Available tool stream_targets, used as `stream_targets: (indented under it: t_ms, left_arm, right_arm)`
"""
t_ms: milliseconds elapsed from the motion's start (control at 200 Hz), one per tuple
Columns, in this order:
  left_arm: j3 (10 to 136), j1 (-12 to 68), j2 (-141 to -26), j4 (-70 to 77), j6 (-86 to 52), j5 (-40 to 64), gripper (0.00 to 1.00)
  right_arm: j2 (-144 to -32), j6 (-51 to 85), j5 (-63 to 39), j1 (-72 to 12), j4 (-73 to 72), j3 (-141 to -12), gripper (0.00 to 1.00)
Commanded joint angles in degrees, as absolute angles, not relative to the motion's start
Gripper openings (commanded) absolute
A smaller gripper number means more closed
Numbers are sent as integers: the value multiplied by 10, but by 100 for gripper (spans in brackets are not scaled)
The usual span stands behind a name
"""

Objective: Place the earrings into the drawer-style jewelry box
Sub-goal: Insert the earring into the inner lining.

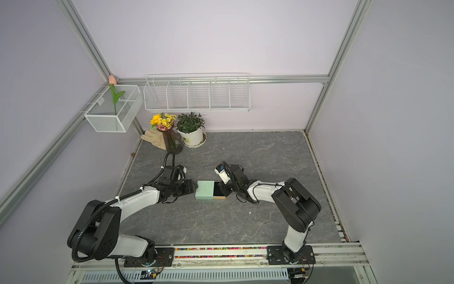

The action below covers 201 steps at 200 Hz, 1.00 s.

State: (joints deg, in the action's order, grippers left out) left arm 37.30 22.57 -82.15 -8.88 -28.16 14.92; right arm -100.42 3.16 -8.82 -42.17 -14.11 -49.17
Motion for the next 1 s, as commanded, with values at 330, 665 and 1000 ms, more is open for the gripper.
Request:
stream_targets:
  t_ms: [330,665,1000]
  left_arm:
    - [388,231,-861,-66,-276,156,46]
    - [387,231,-866,-68,-276,152,46]
    - [386,231,-864,-69,-276,150,46]
  right_arm:
    - [-1010,20,-86,-427,-157,-500,7]
    - [-1023,18,-84,-427,-151,-526,7]
    - [-1033,17,-73,-430,-143,-529,7]
